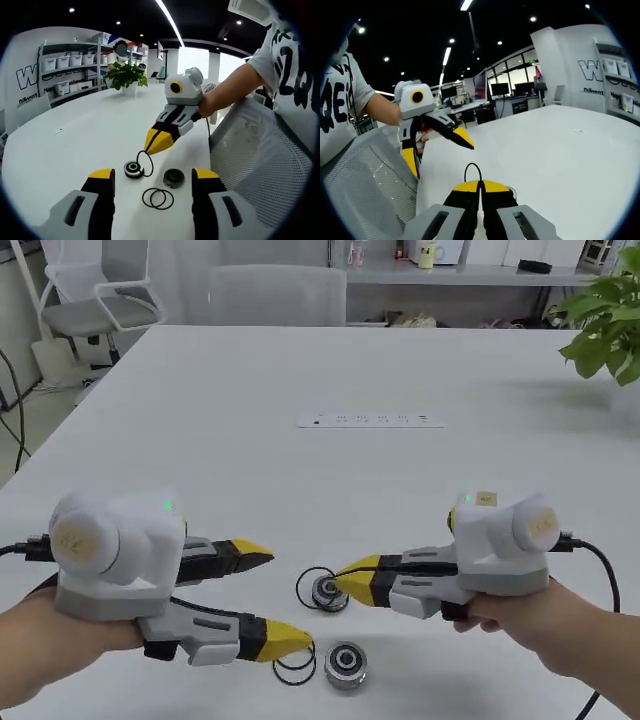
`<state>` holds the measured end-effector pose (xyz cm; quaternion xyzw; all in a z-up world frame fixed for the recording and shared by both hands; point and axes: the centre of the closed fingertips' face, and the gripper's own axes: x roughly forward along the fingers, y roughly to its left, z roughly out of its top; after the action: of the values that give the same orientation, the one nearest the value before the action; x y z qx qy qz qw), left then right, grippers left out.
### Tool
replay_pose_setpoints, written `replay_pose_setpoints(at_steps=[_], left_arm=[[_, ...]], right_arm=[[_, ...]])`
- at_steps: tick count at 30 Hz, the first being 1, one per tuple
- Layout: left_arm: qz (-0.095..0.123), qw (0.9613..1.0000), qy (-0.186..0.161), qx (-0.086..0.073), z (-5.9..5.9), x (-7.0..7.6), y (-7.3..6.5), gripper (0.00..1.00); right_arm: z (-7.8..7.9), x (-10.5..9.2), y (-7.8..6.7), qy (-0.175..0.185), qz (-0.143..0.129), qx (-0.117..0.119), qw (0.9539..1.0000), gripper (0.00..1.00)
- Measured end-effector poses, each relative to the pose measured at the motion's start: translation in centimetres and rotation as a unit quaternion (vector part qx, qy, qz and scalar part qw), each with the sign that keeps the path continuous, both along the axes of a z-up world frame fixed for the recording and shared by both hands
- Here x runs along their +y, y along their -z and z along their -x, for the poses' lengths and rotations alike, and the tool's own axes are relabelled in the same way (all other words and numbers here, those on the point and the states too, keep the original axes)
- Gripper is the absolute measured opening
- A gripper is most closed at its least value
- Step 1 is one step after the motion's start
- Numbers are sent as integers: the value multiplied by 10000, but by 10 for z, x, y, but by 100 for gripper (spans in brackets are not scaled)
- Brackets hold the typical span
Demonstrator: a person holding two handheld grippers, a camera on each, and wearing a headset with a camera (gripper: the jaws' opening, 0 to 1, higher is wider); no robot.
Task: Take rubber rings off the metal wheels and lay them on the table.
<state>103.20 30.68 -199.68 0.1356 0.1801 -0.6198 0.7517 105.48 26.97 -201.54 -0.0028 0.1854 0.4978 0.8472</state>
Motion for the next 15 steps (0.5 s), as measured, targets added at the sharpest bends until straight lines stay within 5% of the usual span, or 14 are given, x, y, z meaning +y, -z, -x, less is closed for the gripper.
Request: replay_pose_setpoints(at_steps=[15], left_arm=[[16, 10000, -70, 67, 10, 16, -1, 66]], right_arm=[[16, 15, 3, -305, -61, 167, 9994, 0]])
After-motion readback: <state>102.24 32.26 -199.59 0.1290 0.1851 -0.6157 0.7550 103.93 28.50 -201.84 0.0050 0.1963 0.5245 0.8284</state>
